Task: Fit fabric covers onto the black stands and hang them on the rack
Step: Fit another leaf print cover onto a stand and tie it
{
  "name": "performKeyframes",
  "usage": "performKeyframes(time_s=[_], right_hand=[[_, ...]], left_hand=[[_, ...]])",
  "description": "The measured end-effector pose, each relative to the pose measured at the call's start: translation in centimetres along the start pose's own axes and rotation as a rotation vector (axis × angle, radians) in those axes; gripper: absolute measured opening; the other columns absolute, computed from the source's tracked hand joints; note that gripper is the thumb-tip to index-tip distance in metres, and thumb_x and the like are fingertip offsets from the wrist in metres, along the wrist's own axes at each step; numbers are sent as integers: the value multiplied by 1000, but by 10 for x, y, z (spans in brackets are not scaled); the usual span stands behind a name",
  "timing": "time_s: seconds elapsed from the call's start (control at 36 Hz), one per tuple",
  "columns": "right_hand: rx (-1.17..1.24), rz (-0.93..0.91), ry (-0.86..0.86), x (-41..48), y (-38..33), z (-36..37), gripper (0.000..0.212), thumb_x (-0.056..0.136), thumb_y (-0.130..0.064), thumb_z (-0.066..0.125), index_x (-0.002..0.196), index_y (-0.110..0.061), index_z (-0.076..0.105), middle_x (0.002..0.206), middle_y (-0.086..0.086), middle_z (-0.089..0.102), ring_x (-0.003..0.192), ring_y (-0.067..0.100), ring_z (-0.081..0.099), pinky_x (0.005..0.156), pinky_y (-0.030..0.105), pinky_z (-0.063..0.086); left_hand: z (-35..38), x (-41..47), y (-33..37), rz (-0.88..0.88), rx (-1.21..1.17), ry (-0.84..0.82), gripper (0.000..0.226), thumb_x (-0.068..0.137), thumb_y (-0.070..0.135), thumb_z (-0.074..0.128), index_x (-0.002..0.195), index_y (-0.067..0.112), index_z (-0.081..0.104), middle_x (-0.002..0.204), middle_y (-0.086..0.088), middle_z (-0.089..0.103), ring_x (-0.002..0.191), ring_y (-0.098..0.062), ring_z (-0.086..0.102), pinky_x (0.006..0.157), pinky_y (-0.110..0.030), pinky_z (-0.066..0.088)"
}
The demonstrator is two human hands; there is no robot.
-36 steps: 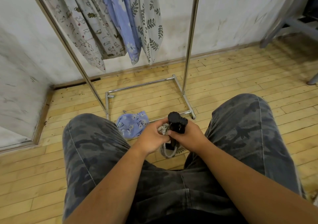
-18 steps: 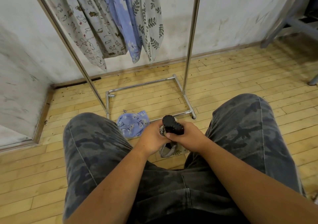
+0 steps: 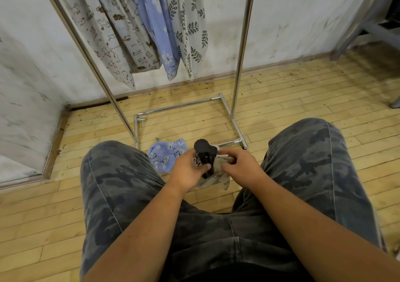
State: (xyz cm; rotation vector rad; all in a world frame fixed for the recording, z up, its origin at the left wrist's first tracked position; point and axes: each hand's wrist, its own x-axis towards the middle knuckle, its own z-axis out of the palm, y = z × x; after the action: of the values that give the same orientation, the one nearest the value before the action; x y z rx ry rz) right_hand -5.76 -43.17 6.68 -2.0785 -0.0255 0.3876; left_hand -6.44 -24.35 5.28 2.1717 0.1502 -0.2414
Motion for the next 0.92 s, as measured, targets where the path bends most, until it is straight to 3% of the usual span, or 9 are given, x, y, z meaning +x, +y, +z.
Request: performKeyframes(time_s=[0.14, 0.25, 0.36, 0.44, 0.56, 0.67, 0.75, 0.86, 0.92], right_hand=[[-120, 122, 74, 2, 3, -2, 49, 94, -13, 67, 141, -21, 59, 126, 7, 65, 69, 12, 69, 45, 13, 46], [-219, 273, -12, 1, 1, 0, 64, 94, -19, 69, 152, -10, 44, 134, 14, 61, 70, 19, 73, 52, 22, 59], [-362, 353, -51, 2, 1, 3, 40, 94, -23, 70, 127, -2, 62, 113, 14, 66, 59, 17, 70, 40, 19, 51], [-402, 349, -73, 4, 4, 4, 23, 95, -25, 70, 104, -4, 73, 92, 9, 71, 59, 15, 67, 34, 15, 41], [-308, 277, 2, 5, 5, 4, 30, 102, -32, 59, 91, -7, 73, 84, 11, 72, 76, 28, 71, 55, 32, 56], [-185, 185, 70, 5, 6, 1, 32, 105, -29, 50, 77, -16, 60, 75, 3, 61, 67, 18, 54, 53, 27, 39], [-43, 151, 109, 6, 7, -1, 30, 105, -30, 50, 81, -16, 61, 76, 2, 62, 68, 17, 56, 55, 29, 41], [90, 125, 119, 6, 7, 0, 25, 105, -36, 51, 103, -19, 70, 97, 0, 72, 90, 16, 68, 68, 29, 57], [159, 102, 116, 6, 6, 0, 24, 102, -42, 53, 104, -25, 71, 101, -3, 73, 96, 17, 70, 81, 38, 62]], left_hand=[[-2, 2, -4, -49, -72, 73, 37, 92, 22, 76, 126, 17, 65, 128, -1, 67, 124, -23, 58, 105, -42, 47], [-4, 1, -1, -79, -107, 105, 39, 94, 22, 74, 130, 19, 63, 133, 0, 65, 129, -23, 56, 110, -43, 45], [-7, -1, 2, -86, -135, 155, 41, 95, 24, 72, 135, 20, 61, 137, 3, 63, 133, -20, 53, 105, -33, 42], [-10, 0, 1, -89, -184, 188, 37, 95, 24, 72, 131, 23, 62, 123, 12, 63, 129, -17, 55, 94, -28, 41], [-11, 1, 0, -94, -224, 200, 36, 94, 25, 73, 128, 28, 63, 115, 16, 63, 121, -20, 62, 99, -39, 53], [-9, 0, 1, -65, -207, 191, 30, 92, 22, 76, 120, 25, 65, 112, 16, 66, 117, -14, 60, 98, -34, 50], [-6, -1, 2, -35, -151, 154, 38, 92, 21, 76, 129, 18, 65, 122, 8, 66, 113, -6, 52, 95, -27, 40], [-2, 0, 1, -37, -79, 117, 39, 88, 22, 80, 125, 19, 66, 121, 4, 69, 115, -16, 59, 97, -35, 48], [1, 0, 1, -15, -43, 101, 38, 85, 20, 82, 121, 20, 69, 116, 4, 71, 110, -18, 63, 93, -33, 50]])
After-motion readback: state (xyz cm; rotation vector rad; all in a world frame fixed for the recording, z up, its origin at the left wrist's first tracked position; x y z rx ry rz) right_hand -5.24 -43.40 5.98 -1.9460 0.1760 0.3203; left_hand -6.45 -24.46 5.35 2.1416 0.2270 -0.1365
